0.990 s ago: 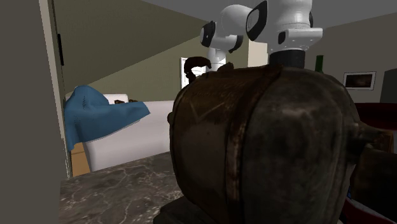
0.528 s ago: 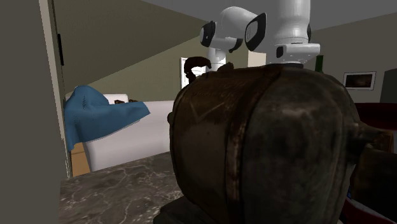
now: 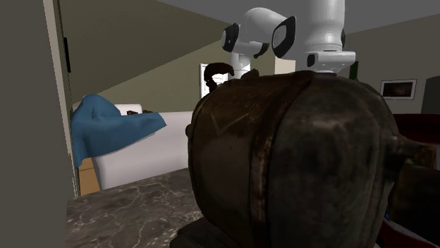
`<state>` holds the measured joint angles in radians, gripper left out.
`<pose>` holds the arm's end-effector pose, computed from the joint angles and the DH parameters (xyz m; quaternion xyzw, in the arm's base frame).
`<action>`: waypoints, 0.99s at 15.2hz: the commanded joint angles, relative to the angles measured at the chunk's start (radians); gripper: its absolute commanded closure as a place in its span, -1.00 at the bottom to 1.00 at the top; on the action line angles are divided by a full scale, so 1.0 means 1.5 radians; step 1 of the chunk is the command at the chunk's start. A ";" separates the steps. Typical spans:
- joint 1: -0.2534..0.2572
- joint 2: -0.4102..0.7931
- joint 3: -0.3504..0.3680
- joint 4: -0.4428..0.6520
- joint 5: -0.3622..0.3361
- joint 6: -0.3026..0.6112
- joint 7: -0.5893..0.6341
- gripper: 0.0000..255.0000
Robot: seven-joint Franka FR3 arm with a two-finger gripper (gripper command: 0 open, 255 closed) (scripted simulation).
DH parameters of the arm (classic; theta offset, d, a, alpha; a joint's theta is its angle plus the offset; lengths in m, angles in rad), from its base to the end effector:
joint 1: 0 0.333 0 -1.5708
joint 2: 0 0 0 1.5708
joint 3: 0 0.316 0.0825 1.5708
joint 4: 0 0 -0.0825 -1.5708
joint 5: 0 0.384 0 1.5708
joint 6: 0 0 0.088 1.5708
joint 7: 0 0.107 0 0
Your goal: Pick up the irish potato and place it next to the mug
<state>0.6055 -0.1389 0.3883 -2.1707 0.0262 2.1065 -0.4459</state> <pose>0.2763 0.4354 0.4548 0.7561 0.6535 0.0352 0.0055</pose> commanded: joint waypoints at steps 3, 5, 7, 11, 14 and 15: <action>0.000 0.002 0.001 0.000 0.000 0.000 0.000 -1.00; 0.001 -0.008 -0.001 0.012 0.004 -0.022 -0.003 -1.00; 0.001 -0.023 -0.004 0.043 0.009 -0.066 -0.007 -1.00; 0.001 -0.028 -0.005 0.056 0.010 -0.084 -0.008 -1.00; 0.001 -0.028 -0.005 0.056 0.010 -0.084 -0.008 -1.00; 0.001 -0.028 -0.005 0.056 0.010 -0.084 -0.008 -1.00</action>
<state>0.6065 -0.1806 0.3812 -2.0870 0.0418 1.9812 -0.4578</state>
